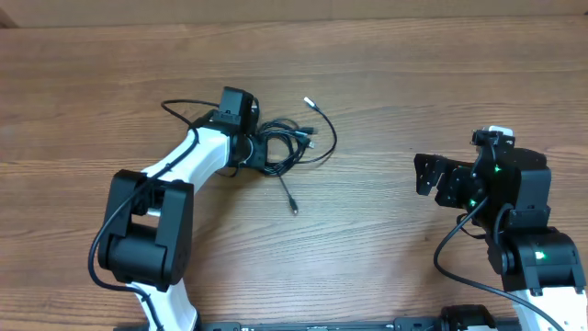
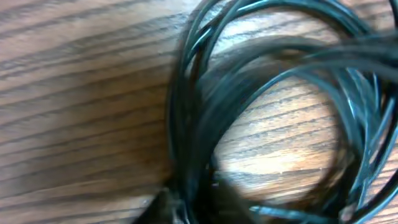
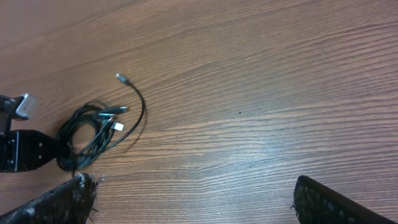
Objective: Untangle cables
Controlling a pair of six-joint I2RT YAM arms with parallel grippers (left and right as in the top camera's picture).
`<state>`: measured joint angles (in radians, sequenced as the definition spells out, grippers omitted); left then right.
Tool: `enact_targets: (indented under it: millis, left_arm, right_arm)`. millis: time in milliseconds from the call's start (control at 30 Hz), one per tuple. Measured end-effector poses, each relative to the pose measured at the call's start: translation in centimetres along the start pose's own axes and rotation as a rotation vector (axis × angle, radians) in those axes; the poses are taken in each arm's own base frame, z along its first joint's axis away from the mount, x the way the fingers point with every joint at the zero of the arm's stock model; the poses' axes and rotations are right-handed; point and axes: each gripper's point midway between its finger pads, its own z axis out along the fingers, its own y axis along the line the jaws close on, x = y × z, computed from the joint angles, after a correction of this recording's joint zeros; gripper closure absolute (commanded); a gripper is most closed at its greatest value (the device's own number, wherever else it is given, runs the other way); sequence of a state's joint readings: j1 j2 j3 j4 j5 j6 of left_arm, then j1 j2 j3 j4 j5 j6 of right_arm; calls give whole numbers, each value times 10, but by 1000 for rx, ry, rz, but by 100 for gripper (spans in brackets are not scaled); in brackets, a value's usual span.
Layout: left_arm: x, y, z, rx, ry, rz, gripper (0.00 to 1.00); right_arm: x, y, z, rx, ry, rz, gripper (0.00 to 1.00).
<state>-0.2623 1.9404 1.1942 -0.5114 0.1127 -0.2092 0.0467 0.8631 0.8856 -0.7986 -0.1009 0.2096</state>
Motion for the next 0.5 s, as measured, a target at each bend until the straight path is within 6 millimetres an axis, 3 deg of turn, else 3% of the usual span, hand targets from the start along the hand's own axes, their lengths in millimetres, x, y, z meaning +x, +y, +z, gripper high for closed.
enact_targets:
  millis: [300, 400, 500]
  left_arm:
    - [3, -24, -16, 91, 59, 8, 96]
    - [-14, -46, -46, 191, 12, 25, 96]
    - [-35, -68, -87, 279, -83, 60, 96]
  right_arm:
    - [1, 1, 1, -3, 4, 0, 0]
    - [-1, 11, 4, -60, 10, -13, 0]
    - [-5, 34, 9, -193, 15, -48, 0]
